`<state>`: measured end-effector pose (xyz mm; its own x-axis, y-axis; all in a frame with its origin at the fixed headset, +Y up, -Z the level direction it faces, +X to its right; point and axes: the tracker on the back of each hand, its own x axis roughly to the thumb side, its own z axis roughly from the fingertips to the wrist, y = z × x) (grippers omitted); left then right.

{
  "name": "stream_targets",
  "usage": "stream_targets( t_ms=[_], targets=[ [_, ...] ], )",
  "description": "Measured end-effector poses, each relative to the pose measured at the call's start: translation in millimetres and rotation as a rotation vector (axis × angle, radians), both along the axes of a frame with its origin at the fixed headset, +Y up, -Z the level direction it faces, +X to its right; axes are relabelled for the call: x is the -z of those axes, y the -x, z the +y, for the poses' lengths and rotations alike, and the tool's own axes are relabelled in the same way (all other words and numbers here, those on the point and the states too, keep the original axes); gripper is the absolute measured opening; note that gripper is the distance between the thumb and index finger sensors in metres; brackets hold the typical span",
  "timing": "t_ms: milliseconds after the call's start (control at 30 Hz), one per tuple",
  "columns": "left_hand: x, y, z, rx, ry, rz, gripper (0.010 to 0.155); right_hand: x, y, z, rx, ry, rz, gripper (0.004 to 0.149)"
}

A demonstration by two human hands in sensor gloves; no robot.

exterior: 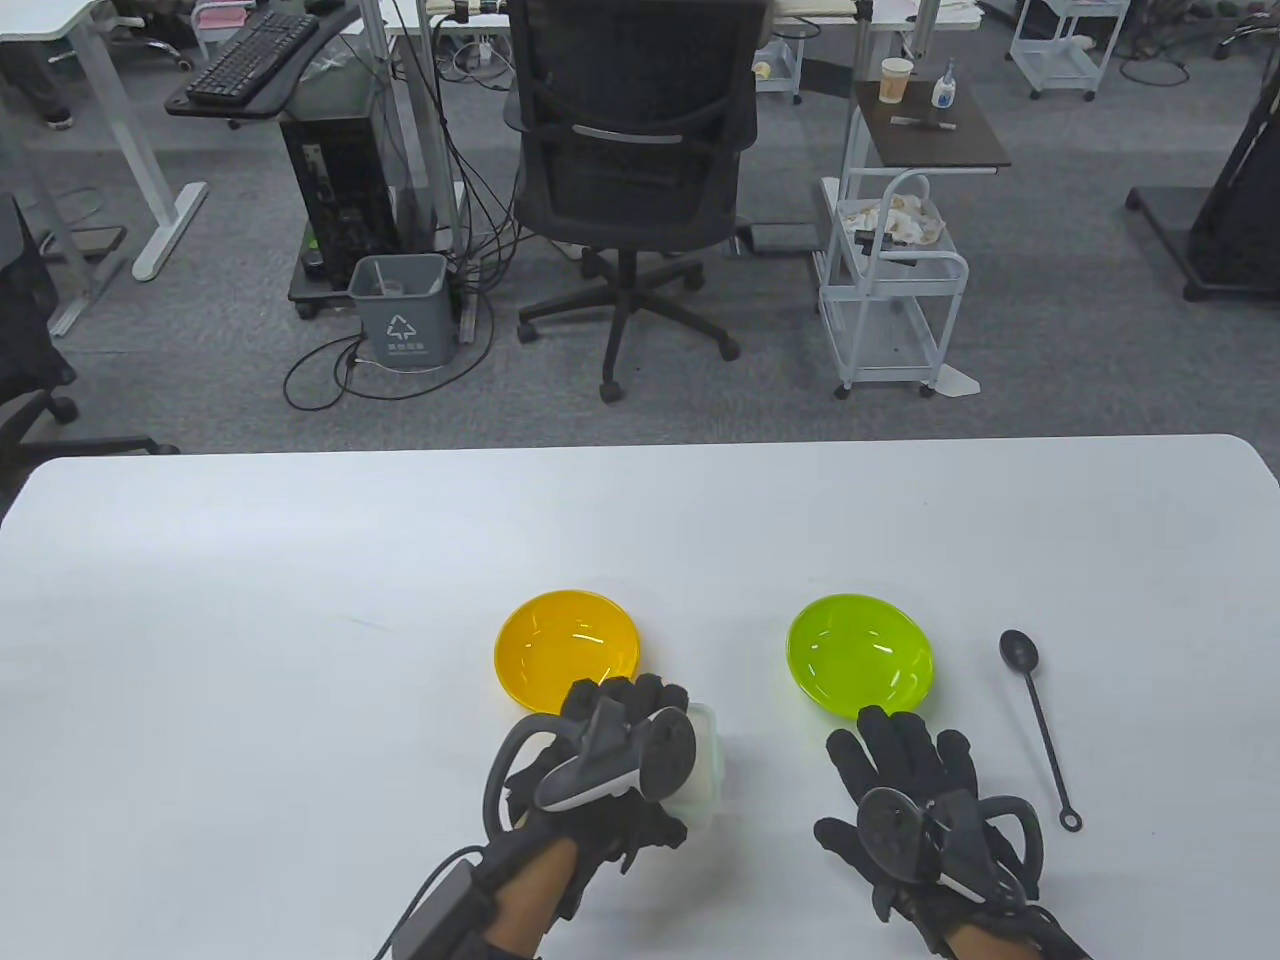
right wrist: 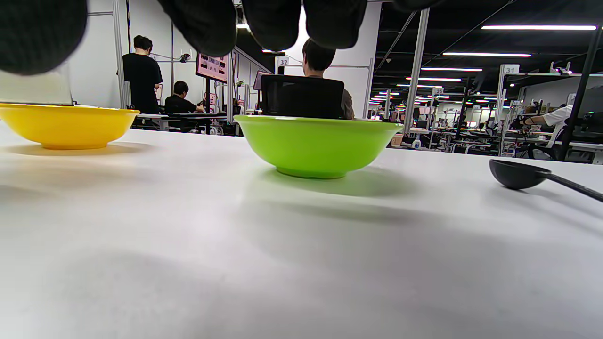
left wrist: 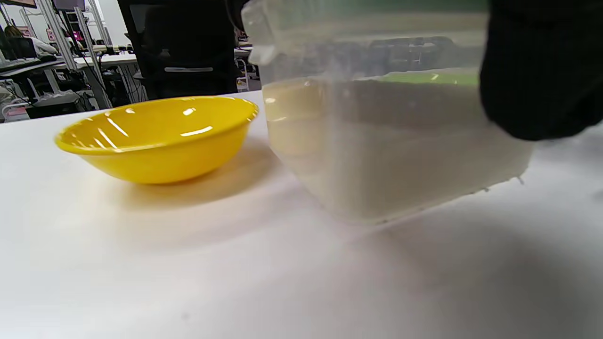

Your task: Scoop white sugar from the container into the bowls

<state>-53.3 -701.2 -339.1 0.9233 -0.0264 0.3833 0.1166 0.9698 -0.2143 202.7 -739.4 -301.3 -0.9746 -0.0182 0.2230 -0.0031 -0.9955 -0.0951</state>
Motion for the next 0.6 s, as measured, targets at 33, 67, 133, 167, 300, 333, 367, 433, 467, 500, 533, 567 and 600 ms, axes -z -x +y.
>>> stream_targets(
  t_ms=[33,67,133,167,300,333,367,433,467,500,533,567,600],
  targets=[
    [-0.7,-5.6,-4.9,-0.002,0.005,0.0,0.115,0.0,0.1,0.1,-0.001,0.001,0.001,0.079],
    [-1.2,-9.1,-8.2,-0.004,0.007,-0.004,0.115,0.0,0.1,0.0,-0.001,0.001,0.001,0.079],
    [-2.9,-16.1,-15.7,0.002,0.008,-0.012,0.115,0.1,0.1,-0.1,-0.002,0.002,0.0,0.079],
    [-4.3,-19.5,-20.4,0.007,0.016,-0.013,0.114,0.0,0.2,0.0,-0.003,0.002,0.0,0.079],
    [-7.1,-23.5,-35.9,0.027,0.038,-0.026,0.114,0.2,0.3,-0.2,-0.005,0.005,-0.001,0.079],
    [-7.2,-23.3,-39.1,0.04,0.039,-0.028,0.114,0.2,0.4,-0.2,-0.006,0.006,-0.001,0.079],
    [-7.3,-22.4,-41.5,0.06,0.034,-0.035,0.114,0.1,0.6,-0.1,-0.006,0.007,-0.001,0.079],
    [-8.0,-19.5,-43.2,0.072,-0.015,-0.035,0.114,0.0,1.0,0.0,-0.007,0.006,0.0,0.079],
    [-7.9,-18.0,-43.6,0.06,-0.009,-0.034,0.114,-0.1,1.4,0.0,-0.008,0.005,0.001,0.079],
    [-8.0,-16.9,-44.7,0.035,0.002,-0.023,0.114,0.1,1.7,-0.1,-0.009,0.005,0.002,0.079],
    [-8.3,-16.4,-45.1,0.027,0.003,-0.022,0.114,0.1,2.1,-0.3,-0.01,0.005,0.003,0.079],
    [-8.4,-16.1,-45.1,0.03,-0.003,-0.023,0.114,0.2,2.6,-0.6,-0.011,0.006,0.004,0.079],
    [-8.9,-16.4,-44.9,0.036,-0.007,-0.022,0.114,0.2,2.9,-0.8,-0.013,0.008,0.005,0.079]
  ],
)
